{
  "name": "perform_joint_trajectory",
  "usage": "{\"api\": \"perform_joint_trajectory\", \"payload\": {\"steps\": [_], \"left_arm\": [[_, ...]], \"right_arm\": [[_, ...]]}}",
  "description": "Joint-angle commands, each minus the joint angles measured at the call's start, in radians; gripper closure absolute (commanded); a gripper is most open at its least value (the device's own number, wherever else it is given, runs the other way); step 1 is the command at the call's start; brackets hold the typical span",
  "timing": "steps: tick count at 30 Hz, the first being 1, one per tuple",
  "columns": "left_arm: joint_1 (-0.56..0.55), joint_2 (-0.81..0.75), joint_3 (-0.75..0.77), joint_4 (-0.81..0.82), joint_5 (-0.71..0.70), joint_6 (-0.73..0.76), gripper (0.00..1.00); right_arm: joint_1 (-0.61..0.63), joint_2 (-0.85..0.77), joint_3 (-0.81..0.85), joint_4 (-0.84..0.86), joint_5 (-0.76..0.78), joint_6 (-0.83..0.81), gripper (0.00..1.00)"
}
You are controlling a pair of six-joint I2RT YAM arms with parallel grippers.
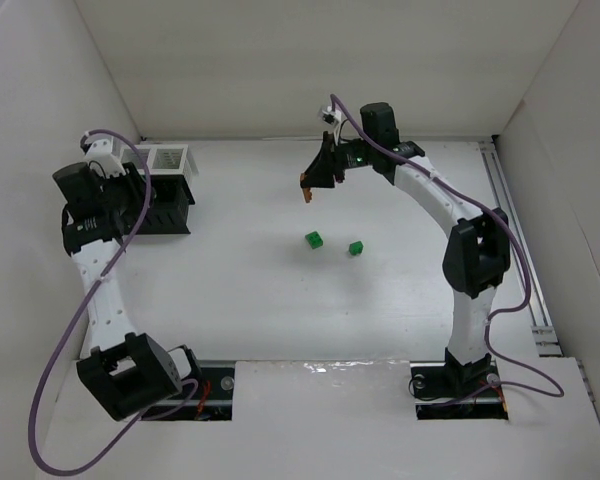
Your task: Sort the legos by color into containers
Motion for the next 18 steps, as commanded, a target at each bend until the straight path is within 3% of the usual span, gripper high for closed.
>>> {"api": "perform_joint_trajectory", "payload": {"steps": [1, 18], "left_arm": [[0.005, 0.014, 0.052, 0.023, -0.06, -0.018, 1.0], [-0.027, 0.252, 0.165, 0.11, -0.035, 0.03, 1.0]], "right_arm": [[-0.001, -0.064, 0.008, 0.006, 0.005, -0.018, 1.0], [-0.001, -0.046, 0.037, 0.006, 0.005, -0.018, 1.0]]}}
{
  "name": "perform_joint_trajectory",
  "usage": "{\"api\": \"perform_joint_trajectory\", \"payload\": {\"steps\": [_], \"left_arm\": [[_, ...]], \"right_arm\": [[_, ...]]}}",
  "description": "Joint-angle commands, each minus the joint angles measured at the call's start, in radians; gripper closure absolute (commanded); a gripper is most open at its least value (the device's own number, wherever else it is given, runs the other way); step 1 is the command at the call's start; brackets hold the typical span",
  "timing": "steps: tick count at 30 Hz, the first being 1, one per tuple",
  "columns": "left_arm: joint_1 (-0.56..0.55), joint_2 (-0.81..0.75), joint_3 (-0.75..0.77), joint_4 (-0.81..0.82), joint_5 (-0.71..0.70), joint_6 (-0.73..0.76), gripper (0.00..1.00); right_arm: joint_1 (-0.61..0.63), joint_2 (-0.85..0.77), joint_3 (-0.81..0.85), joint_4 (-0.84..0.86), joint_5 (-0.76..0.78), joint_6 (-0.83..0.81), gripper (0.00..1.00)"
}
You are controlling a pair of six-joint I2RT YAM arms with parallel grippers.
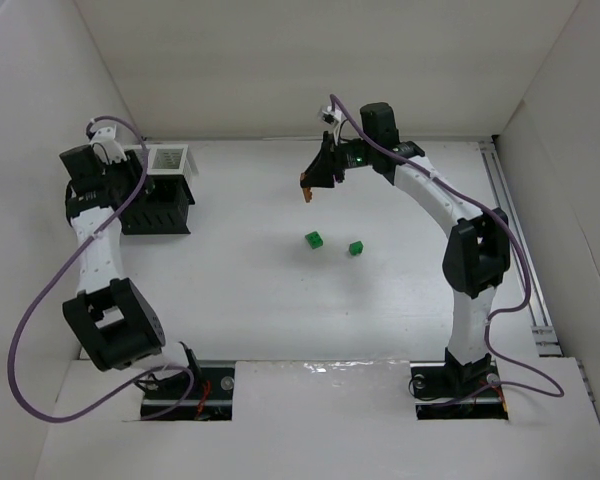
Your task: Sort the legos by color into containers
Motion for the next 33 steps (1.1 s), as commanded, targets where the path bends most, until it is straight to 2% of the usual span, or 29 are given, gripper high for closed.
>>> {"api": "perform_joint_trajectory", "payload": {"steps": [1, 8, 14, 18, 24, 28, 31, 33], "left_arm": [[-0.043, 0.024, 0.047, 0.058, -0.017, 0.029, 1.0], [-0.076, 0.086, 0.076, 0.078, -0.044, 0.029, 0.99], [-0.085, 0.141, 0.094, 0.078, -0.149, 0.038, 0.92], [-0.085, 0.15, 0.113, 0.078, -0.16, 0.049, 0.83], [-0.094, 0.161, 0.104, 0.078, -0.121, 0.049, 0.58], [-0.094, 0.136, 0.082, 0.087, -0.068, 0.049, 0.42], [-0.094, 0.107, 0.064, 0.087, 0.007, 0.06, 0.41], [-0.084, 0.009, 0.004, 0.162, 0.133, 0.072, 0.42]], "right_arm": [[-0.001, -0.046, 0.037, 0.007, -0.019, -0.018, 1.0], [-0.001, -0.037, 0.068, 0.007, -0.019, -0.018, 1.0], [-0.001, -0.028, 0.077, 0.007, -0.019, -0.018, 1.0], [0.008, -0.028, 0.077, 0.016, -0.019, -0.009, 1.0], [0.017, -0.018, 0.077, 0.069, -0.019, 0.037, 1.0], [0.017, 0.002, 0.086, 0.157, -0.019, 0.152, 1.0], [0.017, 0.023, 0.109, 0.224, 0.015, 0.258, 1.0], [0.017, 0.034, 0.109, 0.308, 0.044, 0.431, 1.0]]}}
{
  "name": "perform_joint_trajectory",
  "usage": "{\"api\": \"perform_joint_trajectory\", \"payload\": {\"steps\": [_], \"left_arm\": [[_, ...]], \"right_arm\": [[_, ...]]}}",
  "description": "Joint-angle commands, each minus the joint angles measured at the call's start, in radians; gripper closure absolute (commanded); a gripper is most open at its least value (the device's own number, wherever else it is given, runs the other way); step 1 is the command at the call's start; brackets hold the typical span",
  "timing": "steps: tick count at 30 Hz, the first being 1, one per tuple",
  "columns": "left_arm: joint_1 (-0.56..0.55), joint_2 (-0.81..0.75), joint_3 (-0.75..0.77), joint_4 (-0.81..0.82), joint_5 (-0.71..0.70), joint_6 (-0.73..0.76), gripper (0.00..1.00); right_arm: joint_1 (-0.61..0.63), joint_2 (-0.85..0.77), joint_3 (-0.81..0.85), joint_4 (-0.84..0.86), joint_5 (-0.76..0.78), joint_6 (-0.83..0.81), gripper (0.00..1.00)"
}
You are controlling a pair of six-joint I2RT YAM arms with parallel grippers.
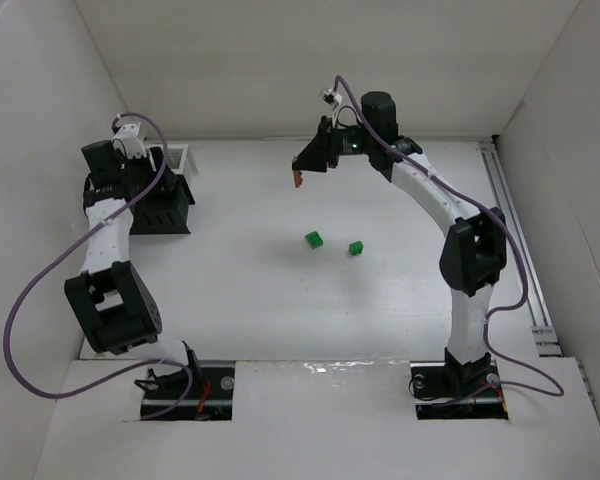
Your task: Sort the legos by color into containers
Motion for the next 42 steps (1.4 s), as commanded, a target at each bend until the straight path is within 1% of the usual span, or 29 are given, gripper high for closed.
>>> {"api": "perform_joint_trajectory", "payload": {"steps": [1, 2, 3, 4, 5, 6, 7, 10, 11, 14, 17, 19, 21, 22, 25, 28, 29, 31, 33, 36, 37, 40, 41, 42], "left_arm": [[0.007, -0.198, -0.084, 0.144, 0.267, 0.019, 0.42], [-0.006, -0.247, -0.171, 0.197, 0.308, 0.003, 0.42], [-0.017, -0.291, -0.202, 0.24, 0.346, -0.011, 0.4], [-0.049, -0.351, -0.222, 0.264, 0.41, -0.028, 0.38], [-0.069, -0.365, -0.222, 0.265, 0.443, -0.037, 0.38], [-0.091, -0.376, -0.233, 0.248, 0.469, -0.038, 0.36], [-0.138, -0.406, -0.242, 0.236, 0.478, -0.038, 0.36], [-0.207, -0.459, -0.274, 0.278, 0.448, -0.047, 0.35], [-0.233, -0.468, -0.274, 0.278, 0.448, -0.06, 0.35], [-0.244, -0.45, -0.254, 0.288, 0.494, -0.085, 0.36], [-0.261, -0.413, -0.231, 0.269, 0.483, -0.085, 0.36], [-0.275, -0.382, -0.221, 0.297, 0.463, -0.111, 0.36], [-0.284, -0.37, -0.221, 0.382, 0.463, -0.162, 0.36], [-0.284, -0.358, -0.221, 0.396, 0.463, -0.175, 0.36], [-0.322, -0.323, -0.198, 0.397, 0.452, -0.163, 0.36], [-0.332, -0.298, -0.175, 0.421, 0.452, -0.174, 0.36], [-0.332, -0.286, -0.159, 0.421, 0.452, -0.174, 0.36], [-0.346, -0.276, -0.147, 0.41, 0.443, -0.174, 0.36], [-0.356, -0.276, -0.147, 0.41, 0.41, -0.174, 0.36], [-0.365, -0.276, -0.147, 0.41, 0.362, -0.153, 0.4], [-0.375, -0.276, -0.147, 0.4, 0.347, -0.153, 0.46], [-0.384, -0.266, -0.138, 0.377, 0.285, -0.127, 0.6], [-0.395, -0.257, -0.129, 0.368, 0.264, -0.127, 0.71], [-0.395, -0.256, -0.118, 0.358, 0.244, -0.127, 0.76]], "right_arm": [[0.009, 0.027, 0.052, 0.277, 0.076, 0.287, 1.0], [-0.001, 0.027, 0.052, 0.332, 0.103, 0.375, 1.0], [-0.001, 0.056, 0.052, 0.385, 0.127, 0.56, 1.0], [-0.001, 0.067, 0.052, 0.494, 0.147, 0.651, 1.0], [-0.011, 0.076, 0.052, 0.531, 0.199, 0.73, 1.0], [-0.011, 0.09, 0.052, 0.55, 0.231, 0.846, 1.0], [-0.011, 0.09, 0.052, 0.567, 0.253, 0.888, 1.0], [0.002, 0.099, 0.052, 0.585, 0.319, 1.005, 1.0], [0.015, 0.099, 0.052, 0.585, 0.337, 1.017, 1.0], [0.044, 0.099, 0.042, 0.585, 0.391, 1.036, 1.0], [0.074, 0.099, 0.052, 0.605, 0.413, 1.036, 1.0], [0.09, 0.099, 0.063, 0.614, 0.425, 1.036, 1.0], [0.116, 0.09, 0.063, 0.614, 0.425, 0.972, 1.0], [0.136, 0.09, 0.054, 0.614, 0.439, 0.944, 1.0], [0.15, 0.081, 0.045, 0.614, 0.46, 0.904, 1.0], [0.171, 0.081, 0.045, 0.614, 0.485, 0.861, 1.0], [0.182, 0.081, 0.045, 0.604, 0.515, 0.841, 1.0], [0.194, 0.081, 0.045, 0.604, 0.526, 0.811, 1.0], [0.203, 0.081, 0.06, 0.594, 0.526, 0.81, 1.0], [0.214, 0.081, 0.069, 0.57, 0.549, 0.781, 1.0], [0.214, 0.072, 0.069, 0.57, 0.549, 0.781, 1.0], [0.223, 0.071, 0.069, 0.57, 0.549, 0.772, 1.0], [0.223, 0.061, 0.069, 0.57, 0.549, 0.763, 1.0], [0.223, 0.061, 0.069, 0.57, 0.549, 0.763, 1.0]]}}
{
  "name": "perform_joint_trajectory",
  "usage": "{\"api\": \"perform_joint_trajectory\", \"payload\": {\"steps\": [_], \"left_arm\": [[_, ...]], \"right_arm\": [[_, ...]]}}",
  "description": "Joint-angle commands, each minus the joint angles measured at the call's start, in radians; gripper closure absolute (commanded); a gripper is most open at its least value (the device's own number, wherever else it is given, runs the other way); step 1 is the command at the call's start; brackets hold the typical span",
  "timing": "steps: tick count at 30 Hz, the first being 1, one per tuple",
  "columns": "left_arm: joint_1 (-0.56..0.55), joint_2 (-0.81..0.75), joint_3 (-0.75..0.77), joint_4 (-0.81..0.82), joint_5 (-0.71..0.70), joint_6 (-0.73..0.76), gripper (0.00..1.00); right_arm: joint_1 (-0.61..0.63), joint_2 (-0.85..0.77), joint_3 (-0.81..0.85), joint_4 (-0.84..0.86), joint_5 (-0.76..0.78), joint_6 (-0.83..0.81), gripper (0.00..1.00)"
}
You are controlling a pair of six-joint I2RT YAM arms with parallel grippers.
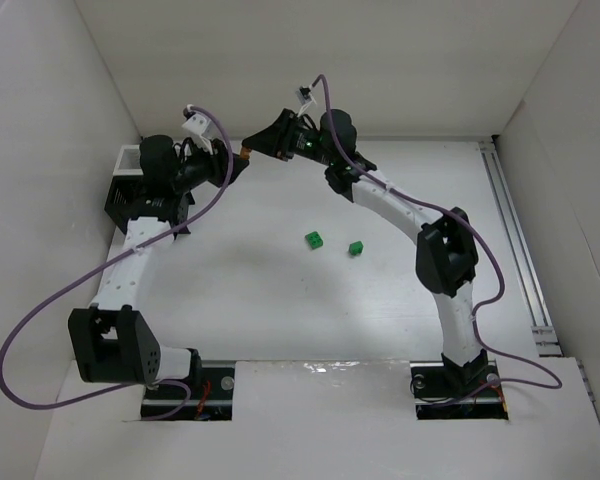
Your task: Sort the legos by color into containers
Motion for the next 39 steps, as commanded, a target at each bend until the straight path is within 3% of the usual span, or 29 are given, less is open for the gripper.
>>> {"api": "perform_joint_trajectory", "payload": {"steps": [1, 9, 13, 14, 17, 19, 24, 28, 32, 35, 39], "left_arm": [[-0.021, 0.009, 0.063, 0.008, -0.097, 0.015, 0.79], [-0.041, 0.009, 0.063, 0.008, -0.119, 0.038, 0.9], [-0.041, -0.005, 0.043, 0.02, -0.13, 0.038, 0.98], [-0.041, -0.032, 0.031, 0.02, -0.13, 0.038, 0.99], [-0.041, -0.08, 0.003, 0.006, -0.2, 0.018, 1.0], [-0.041, -0.11, -0.006, -0.052, -0.295, 0.008, 1.0], [0.029, -0.193, -0.006, -0.244, -0.479, 0.049, 1.0], [0.262, -0.235, 0.023, -0.412, -0.559, 0.084, 1.0], [0.387, -0.198, 0.09, -0.544, -0.623, 0.118, 1.0], [0.477, -0.12, 0.149, -0.653, -0.614, 0.143, 1.0], [0.557, -0.029, 0.221, -0.728, -0.48, 0.166, 1.0]], "right_arm": [[0.019, -0.059, 0.042, 0.027, 0.02, -0.044, 1.0], [0.028, -0.069, 0.033, 0.027, 0.0, -0.044, 1.0], [0.028, -0.078, 0.022, 0.027, 0.0, -0.062, 0.69], [0.028, -0.078, 0.022, 0.027, 0.017, -0.062, 0.48], [-0.004, -0.119, -0.016, 0.027, 0.043, -0.062, 0.1], [-0.042, -0.15, -0.082, 0.076, 0.067, -0.071, 0.03], [-0.148, -0.248, -0.173, 0.088, 0.088, -0.149, 0.0], [-0.225, -0.3, -0.207, -0.002, 0.048, -0.324, 0.0], [-0.272, -0.326, -0.257, -0.065, -0.017, -0.412, 0.0], [-0.297, -0.335, -0.293, -0.075, -0.049, -0.421, 0.0], [-0.308, -0.345, -0.313, -0.075, -0.058, -0.446, 0.0]]}}
